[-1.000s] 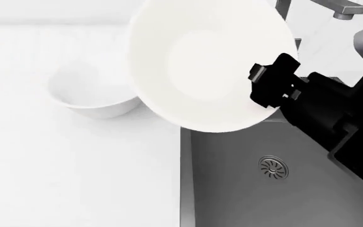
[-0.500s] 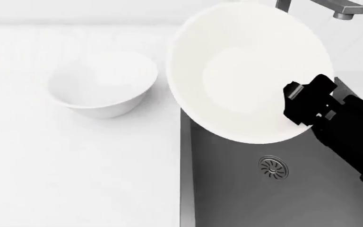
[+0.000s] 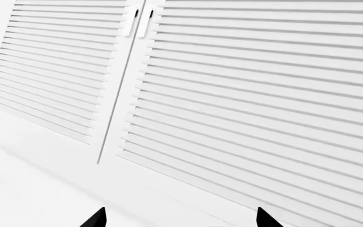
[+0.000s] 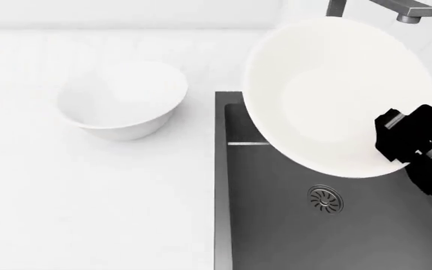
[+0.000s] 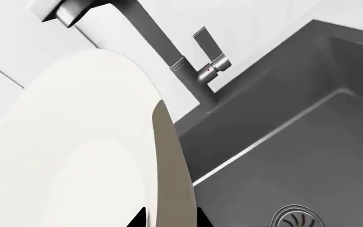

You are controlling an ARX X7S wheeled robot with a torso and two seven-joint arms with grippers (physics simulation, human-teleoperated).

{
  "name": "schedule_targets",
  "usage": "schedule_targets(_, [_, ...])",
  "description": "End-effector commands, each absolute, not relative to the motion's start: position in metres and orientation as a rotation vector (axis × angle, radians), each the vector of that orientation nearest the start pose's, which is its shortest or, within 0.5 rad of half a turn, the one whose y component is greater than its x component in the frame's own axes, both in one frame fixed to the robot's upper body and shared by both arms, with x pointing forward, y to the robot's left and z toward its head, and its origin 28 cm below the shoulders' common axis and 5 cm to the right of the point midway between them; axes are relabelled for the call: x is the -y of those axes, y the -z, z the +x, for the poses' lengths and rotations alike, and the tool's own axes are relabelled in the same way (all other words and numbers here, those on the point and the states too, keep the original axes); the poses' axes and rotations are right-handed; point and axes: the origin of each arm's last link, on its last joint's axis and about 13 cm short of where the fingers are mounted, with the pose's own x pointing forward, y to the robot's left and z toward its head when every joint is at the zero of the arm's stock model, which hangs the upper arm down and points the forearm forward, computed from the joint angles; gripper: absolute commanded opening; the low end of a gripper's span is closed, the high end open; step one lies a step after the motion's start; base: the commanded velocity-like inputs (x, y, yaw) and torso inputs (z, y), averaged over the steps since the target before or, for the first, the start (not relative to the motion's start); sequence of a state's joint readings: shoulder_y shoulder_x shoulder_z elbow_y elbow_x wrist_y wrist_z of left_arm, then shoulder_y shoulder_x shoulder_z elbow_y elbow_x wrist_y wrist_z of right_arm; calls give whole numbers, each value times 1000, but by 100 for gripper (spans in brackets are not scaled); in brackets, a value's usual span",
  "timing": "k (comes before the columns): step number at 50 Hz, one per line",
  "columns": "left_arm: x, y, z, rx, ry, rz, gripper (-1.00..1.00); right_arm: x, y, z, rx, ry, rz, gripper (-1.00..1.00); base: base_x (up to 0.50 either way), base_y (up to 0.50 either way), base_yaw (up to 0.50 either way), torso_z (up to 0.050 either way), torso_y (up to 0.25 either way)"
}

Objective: Stack the bowls in the sink.

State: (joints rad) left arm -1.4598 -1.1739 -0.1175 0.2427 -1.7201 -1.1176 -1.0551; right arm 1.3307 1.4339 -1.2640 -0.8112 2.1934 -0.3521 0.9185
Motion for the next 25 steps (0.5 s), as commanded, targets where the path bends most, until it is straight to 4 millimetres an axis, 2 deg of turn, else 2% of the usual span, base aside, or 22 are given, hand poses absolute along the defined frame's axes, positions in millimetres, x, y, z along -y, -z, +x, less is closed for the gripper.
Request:
schedule_targets(1, [-368,-422,139,449,-458,-177,100,168,-294,165,-177,122,678,-100,0,0,0,0,0])
schedule_targets(18, [-369,-422,140,444,-460,-176,100,159,-303,153,-180,252,694,-100,0,0,0,0,0])
schedule_targets(25, [-369,-420,141,439,-462,-179,100,176,-296,168,-207,342,681,-100,0,0,0,0,0])
